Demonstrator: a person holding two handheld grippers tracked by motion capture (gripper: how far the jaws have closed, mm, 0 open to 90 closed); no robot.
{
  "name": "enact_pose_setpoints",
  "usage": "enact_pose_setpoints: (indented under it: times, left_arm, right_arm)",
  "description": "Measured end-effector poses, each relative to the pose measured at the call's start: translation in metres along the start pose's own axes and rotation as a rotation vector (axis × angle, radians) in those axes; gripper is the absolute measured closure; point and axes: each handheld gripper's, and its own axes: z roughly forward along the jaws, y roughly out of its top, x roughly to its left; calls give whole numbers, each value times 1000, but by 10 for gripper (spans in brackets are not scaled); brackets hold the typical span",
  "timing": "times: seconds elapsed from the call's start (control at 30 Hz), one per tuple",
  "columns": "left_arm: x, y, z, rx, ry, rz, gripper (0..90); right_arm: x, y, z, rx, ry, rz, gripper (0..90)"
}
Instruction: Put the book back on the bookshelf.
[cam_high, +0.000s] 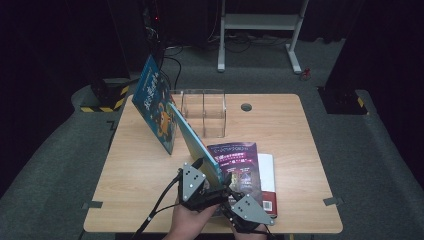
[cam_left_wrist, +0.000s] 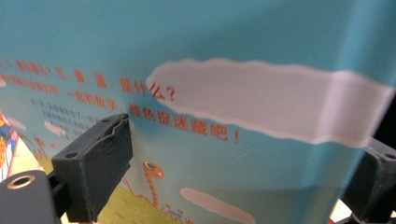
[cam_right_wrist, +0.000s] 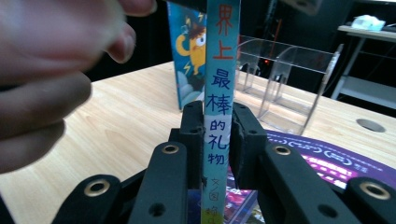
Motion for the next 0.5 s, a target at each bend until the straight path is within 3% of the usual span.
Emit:
enact_pose_setpoints:
  times: [0.3,0.5]
  left_arm:
    - [9,-7,-7,0,-20,-23,87]
    - [14,-10,-12,23,-44,-2,111]
  right_arm:
    - [5,-3,7,33,59,15,695]
    - [8,-5,10,52,124,18,644]
